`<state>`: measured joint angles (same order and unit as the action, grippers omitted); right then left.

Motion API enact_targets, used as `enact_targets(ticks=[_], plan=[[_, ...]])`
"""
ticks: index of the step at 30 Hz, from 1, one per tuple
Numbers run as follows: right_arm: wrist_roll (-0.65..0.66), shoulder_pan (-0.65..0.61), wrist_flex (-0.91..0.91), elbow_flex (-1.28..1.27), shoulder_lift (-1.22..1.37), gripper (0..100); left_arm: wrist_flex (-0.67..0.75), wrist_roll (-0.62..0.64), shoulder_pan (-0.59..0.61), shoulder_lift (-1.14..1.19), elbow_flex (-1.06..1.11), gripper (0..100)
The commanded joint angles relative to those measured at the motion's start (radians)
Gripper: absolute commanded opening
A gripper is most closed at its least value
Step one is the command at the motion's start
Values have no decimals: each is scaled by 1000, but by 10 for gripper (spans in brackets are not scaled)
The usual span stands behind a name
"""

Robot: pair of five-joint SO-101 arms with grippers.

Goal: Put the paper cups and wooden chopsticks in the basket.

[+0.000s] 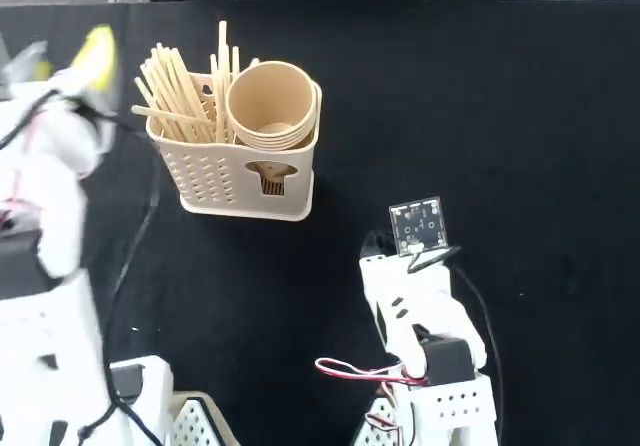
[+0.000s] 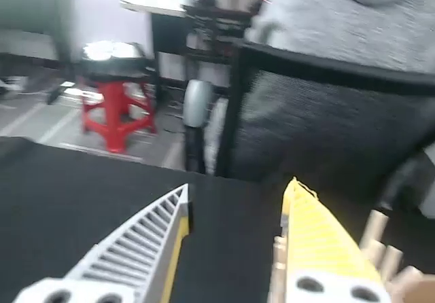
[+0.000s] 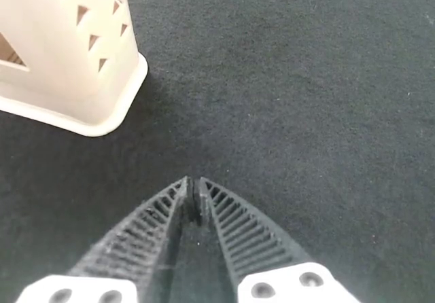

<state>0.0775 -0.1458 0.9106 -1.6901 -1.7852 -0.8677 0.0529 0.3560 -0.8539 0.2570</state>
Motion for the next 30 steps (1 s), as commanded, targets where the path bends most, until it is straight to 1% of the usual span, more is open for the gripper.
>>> enact_targets(ticks=[1,4,8,11,14,16,19,21,26,30], plan=[[8,8,0,1,-12,15,-41,-71,208,-29,-96,225],[8,8,0,1,-12,15,-52,-169,351,40,-90,225],[8,8,0,1,-12,15,-52,-302,473,253,-90,225],[8,8,0,1,-12,15,-52,-400,510,446,-127,225],[8,8,2,1,-12,14,-61,-505,510,612,-186,225],[8,8,3,1,-12,14,-100,-563,507,715,-251,225],[8,8,3,1,-12,14,-193,-644,507,868,-404,223],[8,8,3,1,-12,14,-287,-671,509,988,-542,223],[8,8,3,1,-12,14,-516,-720,510,1359,-1012,224],[8,8,3,1,-12,14,-624,-776,509,1697,-1429,224]])
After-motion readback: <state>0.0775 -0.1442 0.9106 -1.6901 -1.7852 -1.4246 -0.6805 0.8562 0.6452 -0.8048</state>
